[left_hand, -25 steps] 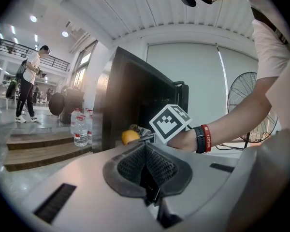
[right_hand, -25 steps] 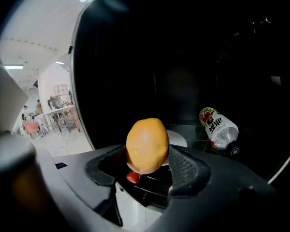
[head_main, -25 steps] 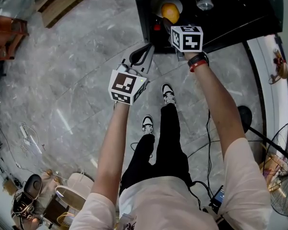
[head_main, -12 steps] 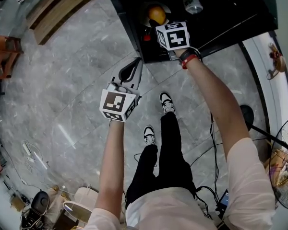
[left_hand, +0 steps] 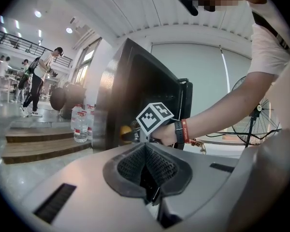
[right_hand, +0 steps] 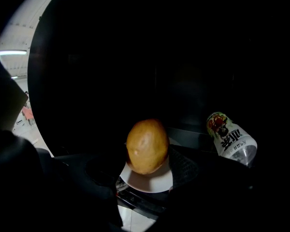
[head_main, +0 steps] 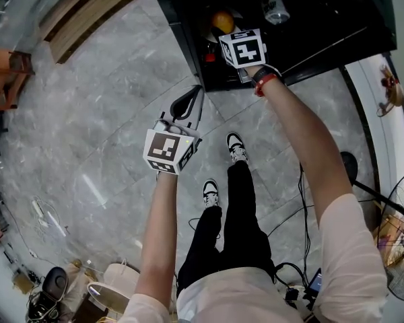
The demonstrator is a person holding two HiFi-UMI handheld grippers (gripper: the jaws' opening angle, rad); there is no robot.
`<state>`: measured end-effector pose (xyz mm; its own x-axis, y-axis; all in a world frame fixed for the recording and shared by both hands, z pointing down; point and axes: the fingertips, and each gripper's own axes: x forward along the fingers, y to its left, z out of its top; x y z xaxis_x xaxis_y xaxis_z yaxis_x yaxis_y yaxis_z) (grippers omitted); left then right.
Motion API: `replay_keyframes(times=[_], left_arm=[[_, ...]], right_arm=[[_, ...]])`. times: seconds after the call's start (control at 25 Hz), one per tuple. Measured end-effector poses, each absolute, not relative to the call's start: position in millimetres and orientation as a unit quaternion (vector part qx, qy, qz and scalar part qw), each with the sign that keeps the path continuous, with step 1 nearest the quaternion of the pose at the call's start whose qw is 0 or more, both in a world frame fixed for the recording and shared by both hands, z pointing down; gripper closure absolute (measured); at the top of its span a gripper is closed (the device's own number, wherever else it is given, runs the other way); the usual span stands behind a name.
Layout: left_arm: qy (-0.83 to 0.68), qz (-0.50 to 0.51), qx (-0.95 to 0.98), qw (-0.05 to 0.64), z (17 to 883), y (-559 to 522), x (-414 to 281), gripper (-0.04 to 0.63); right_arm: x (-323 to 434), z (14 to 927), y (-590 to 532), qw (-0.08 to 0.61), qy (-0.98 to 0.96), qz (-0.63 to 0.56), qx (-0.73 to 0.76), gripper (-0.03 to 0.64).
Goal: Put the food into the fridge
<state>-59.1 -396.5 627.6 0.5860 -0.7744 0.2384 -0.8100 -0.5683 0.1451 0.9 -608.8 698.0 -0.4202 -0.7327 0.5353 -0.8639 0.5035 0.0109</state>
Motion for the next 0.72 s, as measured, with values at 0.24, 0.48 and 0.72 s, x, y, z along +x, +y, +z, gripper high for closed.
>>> replay_keyframes(times=[0.24, 0.48, 0.72], left_arm=[[-0.444, 0.069, 0.885, 0.121, 633, -397, -56, 0.577], [-0.44, 0.073, 0.887, 0.117, 632, -398, -55, 0.577], [-0.439, 0.075, 0.888, 0.115, 630, -397, -58, 0.577]], right_arm=[[3, 714, -615, 0.25, -0.828, 0.142, 0.482, 0.324], [2, 721, -620, 0.262, -0.828, 0.136, 0.477, 0.321], [-2, 718, -620, 0.265, -0.829, 0.129, 0.476, 0.277]])
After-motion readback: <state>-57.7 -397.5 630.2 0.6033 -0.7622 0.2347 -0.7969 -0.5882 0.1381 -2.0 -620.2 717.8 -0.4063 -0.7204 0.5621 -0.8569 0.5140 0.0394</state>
